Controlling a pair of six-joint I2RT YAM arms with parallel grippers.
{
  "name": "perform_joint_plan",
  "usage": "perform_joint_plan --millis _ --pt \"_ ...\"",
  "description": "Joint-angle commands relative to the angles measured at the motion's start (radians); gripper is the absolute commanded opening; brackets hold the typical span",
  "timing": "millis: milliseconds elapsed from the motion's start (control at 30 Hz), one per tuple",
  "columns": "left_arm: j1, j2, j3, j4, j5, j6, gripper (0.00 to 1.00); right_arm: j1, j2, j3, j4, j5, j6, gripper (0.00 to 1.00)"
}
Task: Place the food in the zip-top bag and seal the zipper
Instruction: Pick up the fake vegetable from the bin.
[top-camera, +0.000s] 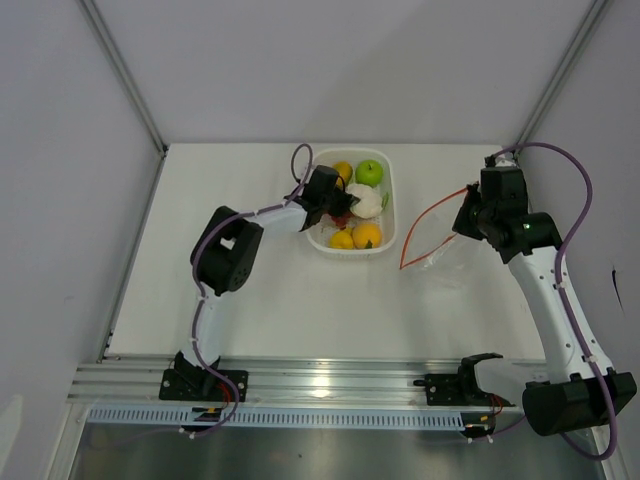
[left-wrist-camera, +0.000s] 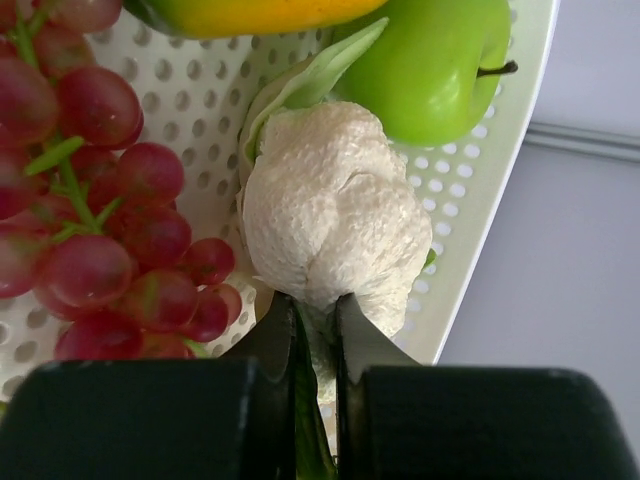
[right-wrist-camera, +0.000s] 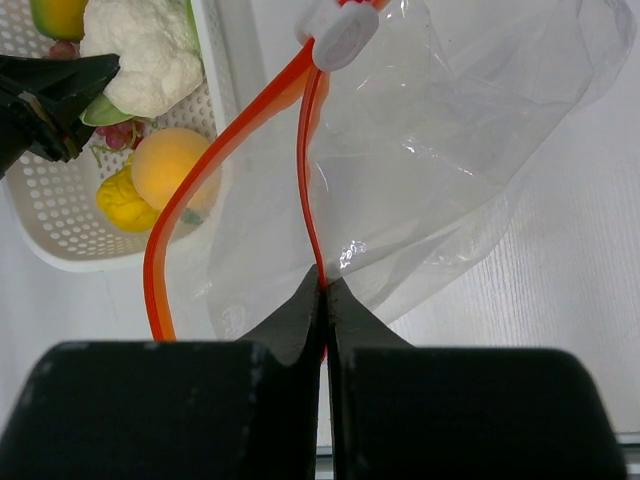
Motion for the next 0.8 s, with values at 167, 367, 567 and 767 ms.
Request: perform_joint_plan --millis 167,367,567,767 --pt "0.016 -0.159 -0.211 0.184 0.132 0.139 0.01 -0.008 -0.021 -0.016 0.019 -0.003 -0.015 0.0" --pt "0.039 -0.259 -0.284 0.249 0.209 0.223 0.01 -0.008 -0.027 -0.029 0.006 -0.006 -0.016 0.0" --pt "0.041 -0.371 -0.28 0.267 0.255 0.308 0.0 -0.01 -0.016 -0.009 -0.014 -0.016 -0.03 0.0" --pt "0.038 -0.489 -0.289 0.316 0.368 0.395 0.01 -0.008 0.022 0.036 -0.063 -0.047 -0.038 0.0"
